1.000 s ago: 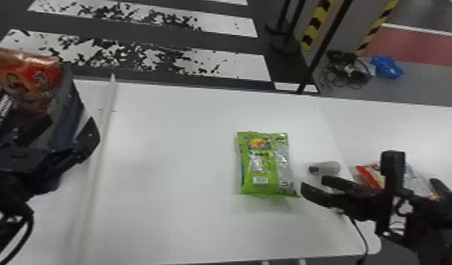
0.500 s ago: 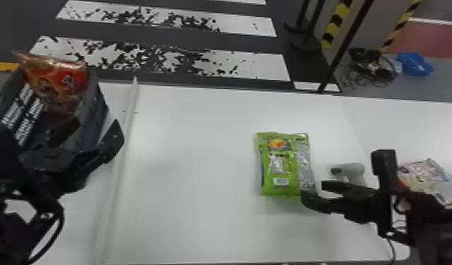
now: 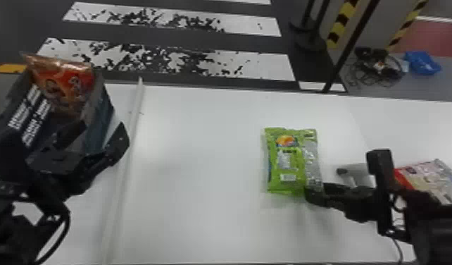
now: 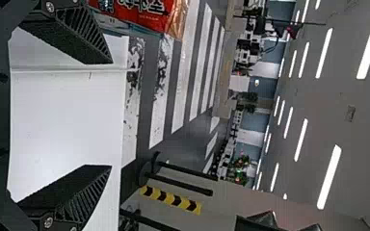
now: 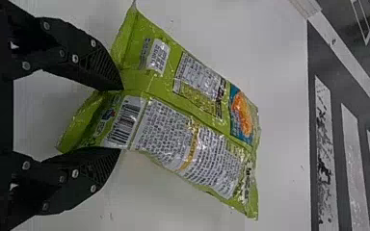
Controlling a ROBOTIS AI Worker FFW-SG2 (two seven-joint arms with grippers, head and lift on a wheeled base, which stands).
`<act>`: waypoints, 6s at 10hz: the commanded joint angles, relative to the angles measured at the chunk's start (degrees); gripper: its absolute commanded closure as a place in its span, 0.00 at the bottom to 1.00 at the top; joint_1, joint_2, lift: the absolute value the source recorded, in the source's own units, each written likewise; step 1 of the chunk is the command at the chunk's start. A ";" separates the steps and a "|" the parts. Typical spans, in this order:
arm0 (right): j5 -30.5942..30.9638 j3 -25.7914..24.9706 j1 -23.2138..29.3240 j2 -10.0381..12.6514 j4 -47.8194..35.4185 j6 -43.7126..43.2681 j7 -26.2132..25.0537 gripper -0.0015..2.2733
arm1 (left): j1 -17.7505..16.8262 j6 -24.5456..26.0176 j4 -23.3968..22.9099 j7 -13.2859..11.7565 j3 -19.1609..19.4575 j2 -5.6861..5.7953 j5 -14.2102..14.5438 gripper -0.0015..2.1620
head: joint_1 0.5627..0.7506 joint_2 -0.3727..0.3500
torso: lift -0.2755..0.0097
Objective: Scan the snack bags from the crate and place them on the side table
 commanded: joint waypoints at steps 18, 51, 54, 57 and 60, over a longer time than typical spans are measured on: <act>-19.18 -27.29 -3.44 -2.04 21.76 -14.44 -27.81 0.71 | 3.13 0.01 -3.91 0.00 -0.16 -0.15 0.00 0.05 | 0.70 0.03 | 0.64; 0.86 7.60 19.68 19.22 -9.35 -52.23 -37.04 0.02 | -17.43 14.95 5.58 -10.11 14.52 7.47 -5.89 0.06 | 0.70 0.69 | 0.64; 0.86 7.25 19.50 19.22 -8.30 -51.88 -36.95 0.02 | -27.19 15.65 15.78 -10.20 12.23 11.51 -10.55 0.06 | 0.70 0.75 | 0.64; 0.86 6.72 19.59 19.22 -7.68 -51.53 -36.77 0.02 | -37.47 15.12 26.59 -10.38 9.77 13.10 -15.38 0.06 | 0.70 0.76 | 0.64; 0.95 6.19 19.50 19.14 -7.50 -50.47 -36.51 0.02 | -44.59 10.73 36.96 -10.81 8.63 13.54 -19.51 0.06 | 0.70 0.77 | 0.64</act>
